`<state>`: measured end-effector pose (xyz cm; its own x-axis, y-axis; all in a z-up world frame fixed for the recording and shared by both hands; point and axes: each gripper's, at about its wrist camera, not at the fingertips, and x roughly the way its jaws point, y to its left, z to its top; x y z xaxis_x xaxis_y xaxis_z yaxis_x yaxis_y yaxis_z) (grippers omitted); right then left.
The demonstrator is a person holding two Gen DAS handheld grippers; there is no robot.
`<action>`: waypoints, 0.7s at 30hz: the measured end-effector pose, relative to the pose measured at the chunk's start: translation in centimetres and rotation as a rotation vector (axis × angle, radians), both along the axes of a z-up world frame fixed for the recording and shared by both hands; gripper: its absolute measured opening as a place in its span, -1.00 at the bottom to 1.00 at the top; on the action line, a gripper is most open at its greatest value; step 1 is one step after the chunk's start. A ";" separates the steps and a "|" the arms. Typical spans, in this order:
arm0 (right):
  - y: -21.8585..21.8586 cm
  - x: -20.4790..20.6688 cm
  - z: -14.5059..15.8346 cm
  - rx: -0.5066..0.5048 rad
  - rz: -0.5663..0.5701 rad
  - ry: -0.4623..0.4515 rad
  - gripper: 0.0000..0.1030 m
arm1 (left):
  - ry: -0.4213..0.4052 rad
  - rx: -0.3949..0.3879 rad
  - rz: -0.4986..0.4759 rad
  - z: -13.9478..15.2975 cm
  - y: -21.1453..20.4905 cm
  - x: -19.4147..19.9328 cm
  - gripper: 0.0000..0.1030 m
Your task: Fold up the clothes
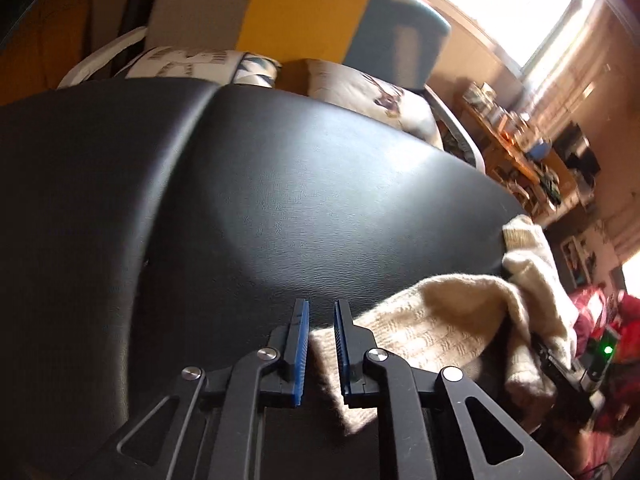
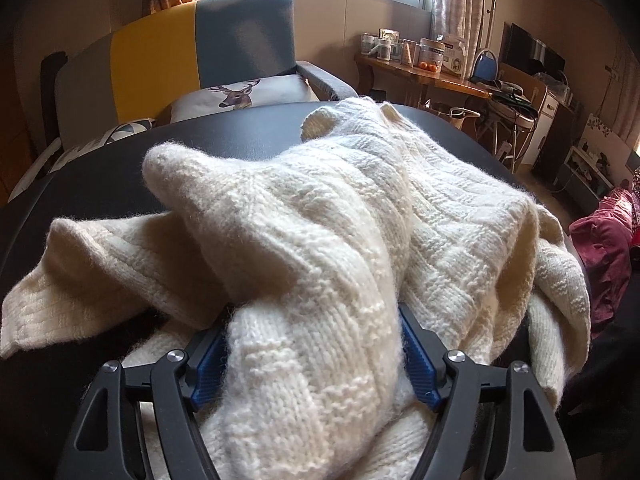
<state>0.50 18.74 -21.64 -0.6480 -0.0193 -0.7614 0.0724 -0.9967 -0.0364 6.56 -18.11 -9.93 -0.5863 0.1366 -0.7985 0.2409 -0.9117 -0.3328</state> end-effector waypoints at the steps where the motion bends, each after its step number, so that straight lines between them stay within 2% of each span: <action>1: -0.2 0.0 0.0 0.011 0.002 -0.002 0.49 | -0.004 -0.009 -0.016 0.0 0.3 -0.4 -0.73; 3: -0.5 0.0 0.0 0.035 0.008 -0.004 0.49 | -0.019 0.016 -0.049 -0.3 1.1 -1.6 -0.73; 12: -0.9 0.0 -0.5 0.054 0.010 0.016 0.58 | -0.129 0.411 -0.049 -2.6 1.7 -6.3 -0.68; 16: -1.2 0.1 -0.6 0.064 0.013 0.025 0.60 | -0.164 0.558 -0.048 -3.2 2.4 -8.0 -0.68; 21: -1.1 0.2 -0.7 0.060 0.022 0.029 0.60 | -0.214 0.693 -0.054 -3.8 4.3 -10.2 -0.68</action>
<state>0.67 17.69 -22.33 -0.6694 0.0116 -0.7428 0.0923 -0.9908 -0.0986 -3.67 -13.84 -13.77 -0.4053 0.6770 -0.6143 0.3261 -0.5208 -0.7890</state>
